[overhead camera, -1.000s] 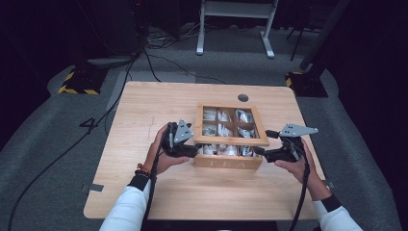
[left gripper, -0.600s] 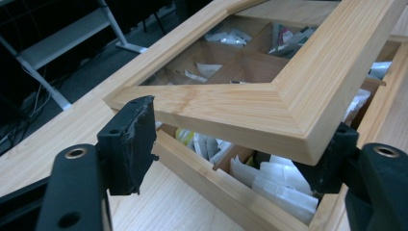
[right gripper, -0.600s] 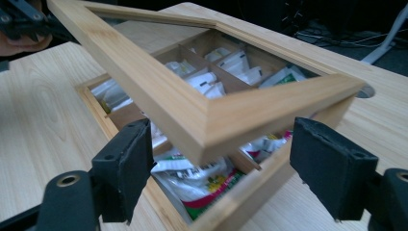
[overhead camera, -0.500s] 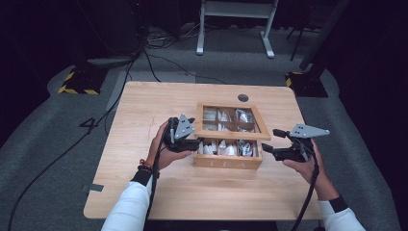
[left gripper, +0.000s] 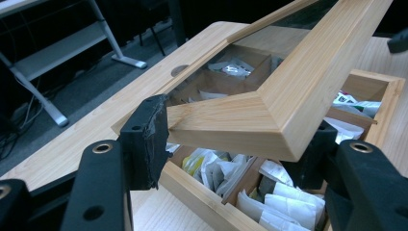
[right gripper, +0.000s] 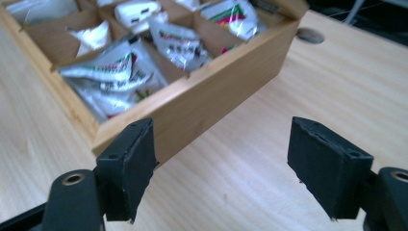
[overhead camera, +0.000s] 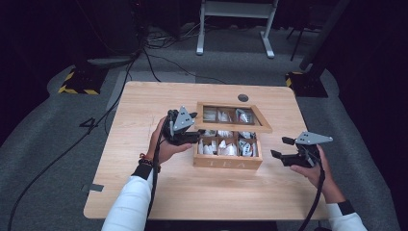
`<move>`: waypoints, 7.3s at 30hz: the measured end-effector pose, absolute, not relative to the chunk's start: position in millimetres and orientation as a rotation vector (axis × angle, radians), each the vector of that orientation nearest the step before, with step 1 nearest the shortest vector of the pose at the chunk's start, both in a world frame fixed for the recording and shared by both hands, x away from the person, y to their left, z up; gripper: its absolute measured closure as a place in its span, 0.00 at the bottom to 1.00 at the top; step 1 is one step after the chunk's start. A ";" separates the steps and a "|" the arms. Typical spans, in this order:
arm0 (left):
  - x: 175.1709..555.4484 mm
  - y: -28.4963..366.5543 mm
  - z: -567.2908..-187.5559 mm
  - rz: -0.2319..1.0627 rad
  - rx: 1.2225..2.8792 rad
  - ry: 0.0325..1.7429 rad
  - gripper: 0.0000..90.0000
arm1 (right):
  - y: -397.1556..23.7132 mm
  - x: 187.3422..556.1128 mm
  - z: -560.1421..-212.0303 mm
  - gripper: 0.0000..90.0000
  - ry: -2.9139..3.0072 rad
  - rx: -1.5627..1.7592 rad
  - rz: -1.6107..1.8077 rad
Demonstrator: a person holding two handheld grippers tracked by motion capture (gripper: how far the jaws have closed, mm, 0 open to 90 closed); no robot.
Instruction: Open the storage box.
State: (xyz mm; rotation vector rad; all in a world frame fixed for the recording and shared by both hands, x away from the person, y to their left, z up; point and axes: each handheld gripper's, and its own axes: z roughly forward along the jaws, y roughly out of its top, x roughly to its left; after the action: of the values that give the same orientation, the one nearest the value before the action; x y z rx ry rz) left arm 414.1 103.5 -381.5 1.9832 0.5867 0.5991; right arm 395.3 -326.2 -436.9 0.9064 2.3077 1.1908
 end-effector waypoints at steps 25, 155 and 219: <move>436.9 103.8 -363.0 0.579 1.900 0.590 0.52 | -338.3 390.9 -500.4 0.29 2.411 1.026 1.094; 574.9 78.1 -405.0 0.661 2.076 0.985 0.70 | -328.4 392.9 -503.8 0.23 2.425 0.989 1.076; 371.5 181.3 -462.0 0.495 2.315 0.859 0.19 | -342.0 386.3 -440.7 0.44 2.313 0.922 1.232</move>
State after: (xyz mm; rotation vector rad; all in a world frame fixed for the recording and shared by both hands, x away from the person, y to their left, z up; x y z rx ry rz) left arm 371.5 181.3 -462.0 2.3147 0.8585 0.4945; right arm 386.3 -342.0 -440.7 0.9219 2.3125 1.2316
